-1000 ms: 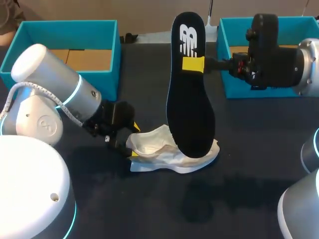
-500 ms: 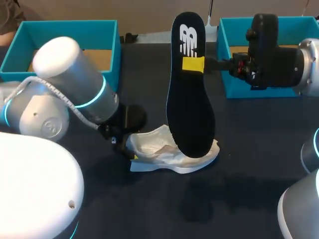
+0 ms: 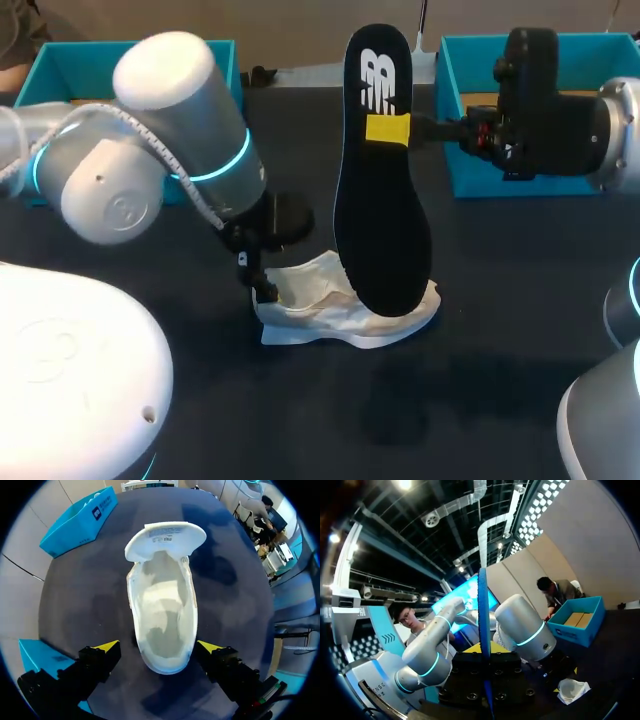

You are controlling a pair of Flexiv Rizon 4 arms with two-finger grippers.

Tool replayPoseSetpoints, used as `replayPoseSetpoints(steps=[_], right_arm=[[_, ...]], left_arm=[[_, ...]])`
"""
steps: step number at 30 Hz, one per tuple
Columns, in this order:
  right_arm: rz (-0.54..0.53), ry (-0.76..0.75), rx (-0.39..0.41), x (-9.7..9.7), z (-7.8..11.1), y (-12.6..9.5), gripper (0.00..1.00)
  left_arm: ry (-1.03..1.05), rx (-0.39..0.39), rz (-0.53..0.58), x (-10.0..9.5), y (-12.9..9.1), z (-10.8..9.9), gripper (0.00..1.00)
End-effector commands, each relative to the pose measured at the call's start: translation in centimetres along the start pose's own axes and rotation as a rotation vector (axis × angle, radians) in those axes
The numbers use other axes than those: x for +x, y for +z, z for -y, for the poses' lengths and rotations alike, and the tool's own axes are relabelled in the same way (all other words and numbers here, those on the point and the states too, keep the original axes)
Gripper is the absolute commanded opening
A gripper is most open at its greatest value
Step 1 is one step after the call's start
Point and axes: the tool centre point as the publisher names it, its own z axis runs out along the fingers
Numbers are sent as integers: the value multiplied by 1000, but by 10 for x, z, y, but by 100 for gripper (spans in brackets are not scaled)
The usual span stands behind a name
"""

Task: Take the shoe out of the shoebox, open the shoe tongue, remove and reinsert the insole, then place the shoe into the shoebox

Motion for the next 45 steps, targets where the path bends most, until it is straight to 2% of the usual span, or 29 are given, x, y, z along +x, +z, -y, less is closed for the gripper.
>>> replayPoseSetpoints(steps=[1,27,33,36,45], right_arm=[[7,0,-6,3,1,4,0],[7,0,-6,3,1,4,0],[7,0,-6,3,1,4,0],[7,0,-6,3,1,4,0],[7,0,-6,3,1,4,0]], left_arm=[[-3,-46,4,5,-7,1,100],[-3,-46,4,5,-7,1,100],[2,-77,-8,8,-8,2,100],[-17,-86,21,7,-3,7,100],[-14,-72,-11,-7,2,25,100]])
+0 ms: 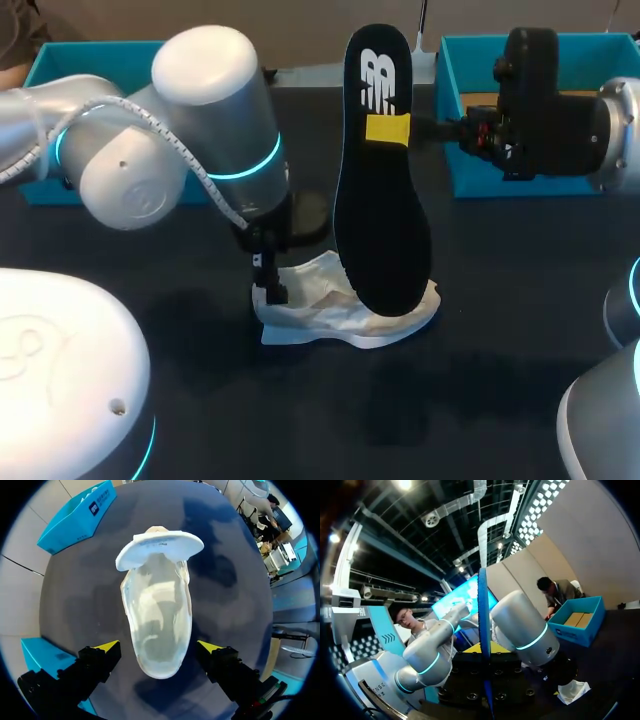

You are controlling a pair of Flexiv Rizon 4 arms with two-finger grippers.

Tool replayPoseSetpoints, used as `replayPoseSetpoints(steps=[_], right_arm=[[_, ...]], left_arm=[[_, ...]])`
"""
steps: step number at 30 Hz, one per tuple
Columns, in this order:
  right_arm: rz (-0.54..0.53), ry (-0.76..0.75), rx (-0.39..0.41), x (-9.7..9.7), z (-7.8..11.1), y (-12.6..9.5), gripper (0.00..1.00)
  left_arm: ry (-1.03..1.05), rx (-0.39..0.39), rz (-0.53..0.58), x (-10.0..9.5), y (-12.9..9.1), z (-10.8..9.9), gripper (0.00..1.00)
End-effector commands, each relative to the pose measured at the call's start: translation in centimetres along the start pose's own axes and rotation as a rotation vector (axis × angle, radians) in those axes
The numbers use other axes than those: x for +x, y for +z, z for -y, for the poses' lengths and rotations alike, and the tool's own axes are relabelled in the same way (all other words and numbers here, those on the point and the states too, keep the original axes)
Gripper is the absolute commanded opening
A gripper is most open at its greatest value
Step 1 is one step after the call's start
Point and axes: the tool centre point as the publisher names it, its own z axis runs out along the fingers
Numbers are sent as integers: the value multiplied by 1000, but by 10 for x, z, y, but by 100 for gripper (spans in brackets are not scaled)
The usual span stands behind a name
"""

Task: Take the shoe out of the shoebox, open the shoe tongue, remove and reinsert the insole, then place the shoe into the shoebox

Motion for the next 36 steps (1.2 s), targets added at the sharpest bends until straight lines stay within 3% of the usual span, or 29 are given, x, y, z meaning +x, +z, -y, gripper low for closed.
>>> replayPoseSetpoints(steps=[1,11,22,33,36], right_arm=[[7,0,-6,3,1,4,0],[7,0,-6,3,1,4,0],[7,0,-6,3,1,4,0],[7,0,-6,3,1,4,0],[7,0,-6,3,1,4,0]], left_arm=[[7,6,-22,-15,6,13,100],[34,28,-76,-38,22,38,100],[7,54,-71,-43,52,59,100],[-10,40,-101,-46,73,60,100],[-3,42,-105,-46,75,60,96]])
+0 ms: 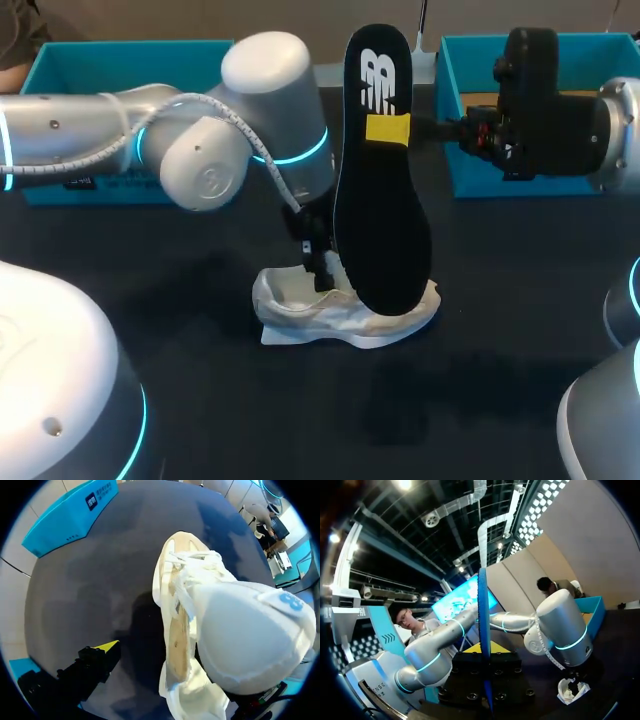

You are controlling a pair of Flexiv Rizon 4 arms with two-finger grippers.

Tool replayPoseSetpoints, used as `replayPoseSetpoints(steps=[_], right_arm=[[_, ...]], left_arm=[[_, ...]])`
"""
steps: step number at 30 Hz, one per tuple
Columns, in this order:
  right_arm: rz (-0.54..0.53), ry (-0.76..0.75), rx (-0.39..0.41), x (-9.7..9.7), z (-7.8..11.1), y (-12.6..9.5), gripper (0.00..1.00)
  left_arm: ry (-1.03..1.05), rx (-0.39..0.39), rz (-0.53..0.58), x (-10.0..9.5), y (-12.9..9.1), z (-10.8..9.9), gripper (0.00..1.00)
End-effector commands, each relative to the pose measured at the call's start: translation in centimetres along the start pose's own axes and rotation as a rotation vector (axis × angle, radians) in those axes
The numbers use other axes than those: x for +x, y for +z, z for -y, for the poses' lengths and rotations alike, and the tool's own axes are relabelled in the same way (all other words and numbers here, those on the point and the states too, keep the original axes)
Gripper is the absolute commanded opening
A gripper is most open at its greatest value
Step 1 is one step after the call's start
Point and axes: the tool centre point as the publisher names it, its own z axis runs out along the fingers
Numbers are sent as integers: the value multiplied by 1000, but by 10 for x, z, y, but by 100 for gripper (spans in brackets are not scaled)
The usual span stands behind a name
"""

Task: Take the shoe out of the shoebox, open the shoe tongue, remove and reinsert the insole, then place the shoe into the shoebox

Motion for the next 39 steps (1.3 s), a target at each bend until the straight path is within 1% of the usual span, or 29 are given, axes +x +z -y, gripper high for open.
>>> replayPoseSetpoints(steps=[1,5,6,7,9,10,11,12,13,15,18,20,21,22,23,27,31,34,38,39], right_arm=[[7,0,-6,3,1,4,0],[7,0,-6,3,1,4,0],[7,0,-6,3,1,4,0],[7,0,-6,3,1,4,0],[7,0,-6,3,1,4,0],[7,0,-6,3,1,4,0],[7,0,-6,3,1,4,0],[7,0,-6,3,1,4,0],[7,0,-6,3,1,4,0],[7,0,-6,3,1,4,0],[7,0,-6,3,1,4,0],[7,0,-6,3,1,4,0],[7,0,-6,3,1,4,0],[7,0,-6,3,1,4,0],[7,0,-6,3,1,4,0],[7,0,-6,3,1,4,0],[7,0,-6,3,1,4,0],[7,0,-6,3,1,4,0],[7,0,-6,3,1,4,0],[7,0,-6,3,1,4,0]], left_arm=[[6,-2,-7,-2,6,3,96],[19,-13,-2,-3,11,5,91],[19,-13,-2,-2,11,4,82],[19,-15,-6,-2,12,4,77],[19,-21,-10,-2,14,2,74],[18,-24,-15,-3,16,2,69],[17,-26,-19,-3,17,2,67],[15,-28,-27,-3,18,2,62],[14,-28,-27,-4,19,2,49],[11,-30,-34,-4,21,2,45],[5,-33,-42,-4,23,1,41],[6,-34,-45,-4,24,1,35],[7,-35,-46,-4,24,1,31],[8,-39,-51,-3,24,1,11],[11,-41,-52,-2,24,0,0],[30,-59,-73,0,23,-3,0],[64,-72,-107,-1,17,-6,0],[92,-78,-143,-2,11,-8,0],[156,-106,-202,-5,6,-11,0],[156,-106,-202,-5,6,-11,0]])
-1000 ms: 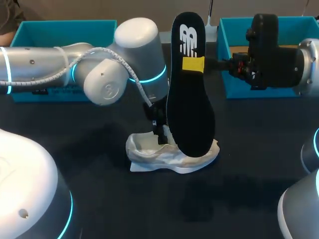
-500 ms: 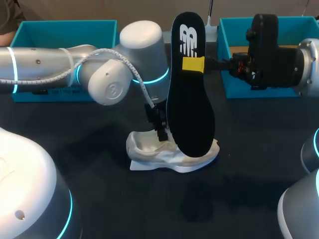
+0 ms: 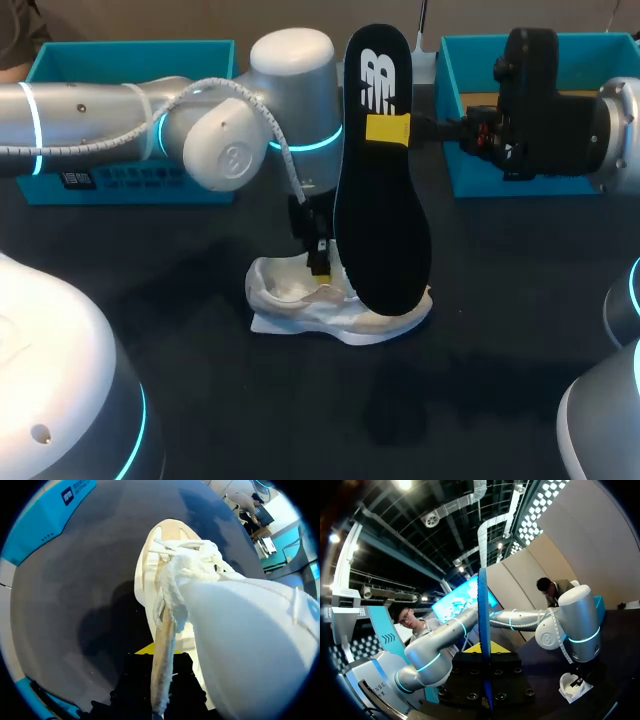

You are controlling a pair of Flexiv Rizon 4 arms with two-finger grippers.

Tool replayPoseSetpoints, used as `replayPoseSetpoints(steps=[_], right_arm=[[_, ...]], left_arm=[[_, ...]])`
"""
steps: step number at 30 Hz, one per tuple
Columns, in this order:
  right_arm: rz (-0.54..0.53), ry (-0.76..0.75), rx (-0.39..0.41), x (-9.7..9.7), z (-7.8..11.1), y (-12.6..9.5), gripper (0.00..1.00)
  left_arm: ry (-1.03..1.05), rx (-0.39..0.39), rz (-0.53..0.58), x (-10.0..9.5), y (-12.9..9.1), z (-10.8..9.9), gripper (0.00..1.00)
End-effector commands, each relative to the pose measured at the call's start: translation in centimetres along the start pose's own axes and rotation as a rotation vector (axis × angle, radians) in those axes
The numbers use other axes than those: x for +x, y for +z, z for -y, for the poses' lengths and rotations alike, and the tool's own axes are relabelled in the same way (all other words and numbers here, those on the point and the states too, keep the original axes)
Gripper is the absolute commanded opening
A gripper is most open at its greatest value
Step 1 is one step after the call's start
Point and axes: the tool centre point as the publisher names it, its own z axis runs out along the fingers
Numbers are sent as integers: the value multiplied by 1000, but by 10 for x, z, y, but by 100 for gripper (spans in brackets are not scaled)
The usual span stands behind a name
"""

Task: Take the shoe out of the shoebox, open the shoe tongue, remove and reinsert the insole, then place the shoe into the shoebox

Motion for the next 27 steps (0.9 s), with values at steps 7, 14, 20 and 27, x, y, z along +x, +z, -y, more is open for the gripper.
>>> replayPoseSetpoints(steps=[7,14,20,27], right_arm=[[7,0,-6,3,1,4,0],[7,0,-6,3,1,4,0],[7,0,-6,3,1,4,0],[7,0,-6,3,1,4,0]], left_arm=[[282,-124,-129,-7,-16,-2,0],[507,-171,-200,-16,-32,-7,0],[741,-159,-363,-18,-47,-11,0],[1019,-205,-507,-16,-60,-8,0]])
